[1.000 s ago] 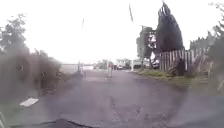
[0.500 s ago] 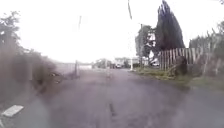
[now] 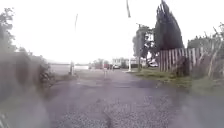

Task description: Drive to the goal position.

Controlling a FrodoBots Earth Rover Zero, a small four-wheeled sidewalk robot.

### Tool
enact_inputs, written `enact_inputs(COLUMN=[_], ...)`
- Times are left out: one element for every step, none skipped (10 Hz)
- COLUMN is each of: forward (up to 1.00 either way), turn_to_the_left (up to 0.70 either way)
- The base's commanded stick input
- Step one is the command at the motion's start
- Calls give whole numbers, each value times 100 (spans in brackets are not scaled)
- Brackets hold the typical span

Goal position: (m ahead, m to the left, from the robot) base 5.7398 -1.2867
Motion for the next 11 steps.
enact_inputs(forward=[45,45,45,45,45,45,45,45,45,45,45], turn_to_the_left=[-27,-27,-27,-27,-27,-27,-27,-27,-27,-27,-27])
